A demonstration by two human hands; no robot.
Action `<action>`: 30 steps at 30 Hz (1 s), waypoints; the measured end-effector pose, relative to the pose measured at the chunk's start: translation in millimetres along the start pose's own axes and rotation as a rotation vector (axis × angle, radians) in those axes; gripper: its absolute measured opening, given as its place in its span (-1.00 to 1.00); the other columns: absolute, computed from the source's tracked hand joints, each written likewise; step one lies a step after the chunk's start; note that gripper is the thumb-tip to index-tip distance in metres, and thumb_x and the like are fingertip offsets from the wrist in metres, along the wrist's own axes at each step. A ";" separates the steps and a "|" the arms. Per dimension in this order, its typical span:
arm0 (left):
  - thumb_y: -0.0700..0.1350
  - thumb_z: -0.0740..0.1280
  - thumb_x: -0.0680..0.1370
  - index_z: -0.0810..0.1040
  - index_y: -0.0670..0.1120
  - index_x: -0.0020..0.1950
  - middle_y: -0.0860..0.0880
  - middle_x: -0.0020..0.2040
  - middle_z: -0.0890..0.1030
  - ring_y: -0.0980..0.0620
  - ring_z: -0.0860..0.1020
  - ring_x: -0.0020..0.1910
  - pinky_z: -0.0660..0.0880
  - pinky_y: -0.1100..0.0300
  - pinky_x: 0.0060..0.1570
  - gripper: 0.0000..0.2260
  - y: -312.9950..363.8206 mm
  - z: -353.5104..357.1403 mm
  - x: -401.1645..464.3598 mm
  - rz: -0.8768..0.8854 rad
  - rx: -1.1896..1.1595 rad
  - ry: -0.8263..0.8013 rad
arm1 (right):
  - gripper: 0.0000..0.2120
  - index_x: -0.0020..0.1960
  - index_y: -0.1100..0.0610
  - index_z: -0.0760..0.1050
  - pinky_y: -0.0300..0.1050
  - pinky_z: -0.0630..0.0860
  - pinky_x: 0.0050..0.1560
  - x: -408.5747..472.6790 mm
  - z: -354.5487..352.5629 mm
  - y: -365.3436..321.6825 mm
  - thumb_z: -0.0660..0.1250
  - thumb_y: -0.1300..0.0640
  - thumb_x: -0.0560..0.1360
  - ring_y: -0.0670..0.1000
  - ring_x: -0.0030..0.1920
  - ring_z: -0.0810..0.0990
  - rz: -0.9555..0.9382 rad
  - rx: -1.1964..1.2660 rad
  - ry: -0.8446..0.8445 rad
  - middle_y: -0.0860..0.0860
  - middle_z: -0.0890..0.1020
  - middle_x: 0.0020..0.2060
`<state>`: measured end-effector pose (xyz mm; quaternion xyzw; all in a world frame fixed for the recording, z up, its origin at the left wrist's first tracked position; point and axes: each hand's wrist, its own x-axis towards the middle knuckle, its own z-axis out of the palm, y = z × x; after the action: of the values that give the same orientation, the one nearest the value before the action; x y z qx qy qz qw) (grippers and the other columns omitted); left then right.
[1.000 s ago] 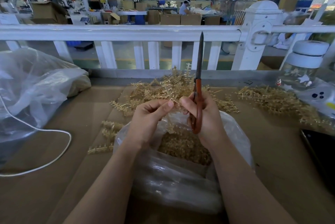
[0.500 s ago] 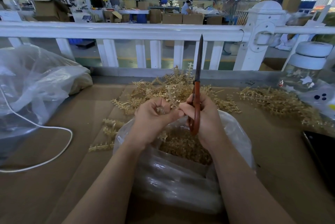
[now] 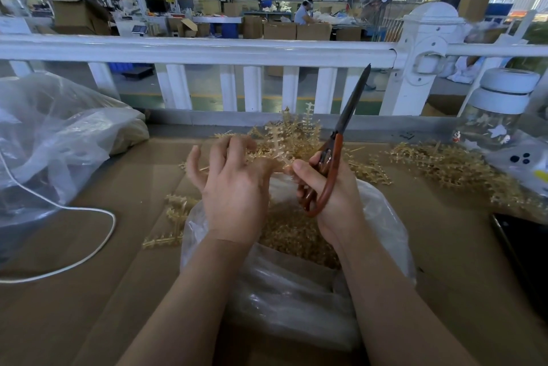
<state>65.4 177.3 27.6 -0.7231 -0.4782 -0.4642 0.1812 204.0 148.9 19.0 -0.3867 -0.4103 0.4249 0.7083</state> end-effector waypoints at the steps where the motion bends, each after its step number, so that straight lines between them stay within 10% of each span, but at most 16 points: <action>1: -0.09 0.49 0.43 0.70 0.10 -0.19 -0.04 0.09 0.60 -0.06 0.35 0.24 0.03 -0.21 0.34 -0.92 1.1 0.1 -0.9 0.003 0.030 -0.033 | -0.79 -0.07 0.14 0.39 -0.20 0.52 -0.36 -0.3 0.5 0.5 0.42 0.34 0.53 -0.03 -0.30 0.61 -0.004 -0.002 -0.002 0.10 0.59 -0.26; 5: -0.18 0.42 0.43 0.70 0.05 -0.04 -0.09 0.17 0.56 -0.11 0.33 0.21 0.11 -0.15 0.25 -0.82 4.1 0.4 -2.8 0.006 0.067 -0.064 | -0.78 -0.07 0.14 0.39 -0.16 0.52 -0.32 -0.7 1.3 1.8 0.42 0.34 0.52 0.05 -0.21 0.59 -0.008 -0.009 -0.013 0.21 0.56 -0.16; 12: -0.33 0.39 0.45 0.70 -0.12 0.10 -0.03 -0.27 0.45 -0.01 0.37 -0.43 0.10 0.27 -0.49 -0.73 8.7 -4.3 0.9 -0.079 -0.161 -0.172 | -0.78 -0.05 0.18 0.38 -0.18 0.48 -0.38 -0.1 1.3 3.6 0.42 0.34 0.52 0.03 -0.38 0.50 -0.022 -0.010 -0.031 0.16 0.51 -0.26; 19: -0.06 0.36 0.58 0.63 -0.03 0.24 0.25 -0.02 0.64 0.36 0.59 -0.10 0.51 0.42 -0.04 -0.76 14.6 -5.6 0.6 -0.491 -0.786 -0.316 | -0.76 0.06 0.25 0.41 -0.07 0.59 -0.28 -0.4 3.6 5.0 0.45 0.31 0.50 0.16 -0.19 0.64 -0.017 -0.023 -0.045 0.24 0.59 -0.12; 23: -0.19 0.48 0.50 0.65 0.03 -0.06 0.13 -0.25 0.69 0.27 0.63 -0.26 0.51 0.39 -0.32 -0.89 14.2 -6.8 4.3 -0.697 -1.098 -0.294 | -0.66 0.01 0.21 0.40 -0.11 0.56 -0.28 0.3 2.8 6.1 0.54 0.18 0.43 0.07 -0.23 0.62 -0.009 -0.087 -0.013 0.20 0.56 -0.17; 30: -0.16 0.45 0.50 0.66 -0.08 0.02 0.00 -0.21 0.73 0.10 0.70 -0.25 0.47 0.33 -0.47 -0.89 7.4 -6.0 7.6 -0.906 -1.313 -0.185 | -0.78 -0.13 0.00 0.51 -0.27 0.46 -0.37 2.9 1.2 8.3 0.57 0.09 0.42 -0.13 -0.38 0.57 -0.013 -0.258 0.014 -0.08 0.61 -0.35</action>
<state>69.6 173.5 38.4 -0.4532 -0.3674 -0.6174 -0.5276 201.4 154.7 12.8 -0.4749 -0.4592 0.3613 0.6581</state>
